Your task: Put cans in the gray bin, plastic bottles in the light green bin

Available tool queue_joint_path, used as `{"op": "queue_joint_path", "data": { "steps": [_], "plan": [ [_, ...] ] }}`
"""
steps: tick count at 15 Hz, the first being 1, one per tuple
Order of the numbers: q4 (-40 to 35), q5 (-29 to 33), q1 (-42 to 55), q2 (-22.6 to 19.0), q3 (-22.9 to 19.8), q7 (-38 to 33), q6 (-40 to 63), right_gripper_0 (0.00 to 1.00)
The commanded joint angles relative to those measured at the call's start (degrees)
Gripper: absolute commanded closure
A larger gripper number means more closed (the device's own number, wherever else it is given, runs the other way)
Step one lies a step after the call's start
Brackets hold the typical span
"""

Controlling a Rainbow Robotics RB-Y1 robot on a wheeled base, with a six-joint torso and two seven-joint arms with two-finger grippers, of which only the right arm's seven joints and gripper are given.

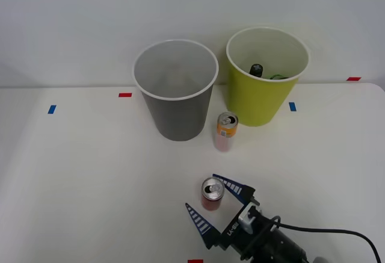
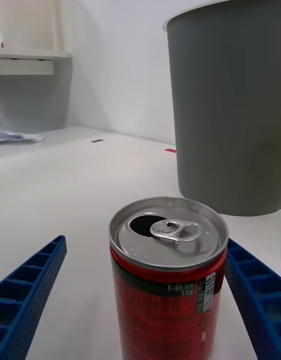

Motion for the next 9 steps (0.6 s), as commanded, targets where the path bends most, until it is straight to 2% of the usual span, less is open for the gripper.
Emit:
{"op": "queue_joint_path", "data": {
  "steps": [1, 2, 3, 9],
  "plan": [
    [-0.1, -0.06, -0.02, -0.86, -0.09, 0.38, -0.09, 0.7],
    [-0.1, -0.06, -0.02, -0.95, -0.09, 0.38, -0.44, 0.94],
    [-0.1, -0.41, -0.02, -1.03, -0.09, 0.47, -0.44, 1.0],
    [-0.1, -0.59, 0.42, -0.68, -0.09, 0.03, -0.97, 1.0]
  ]
}}
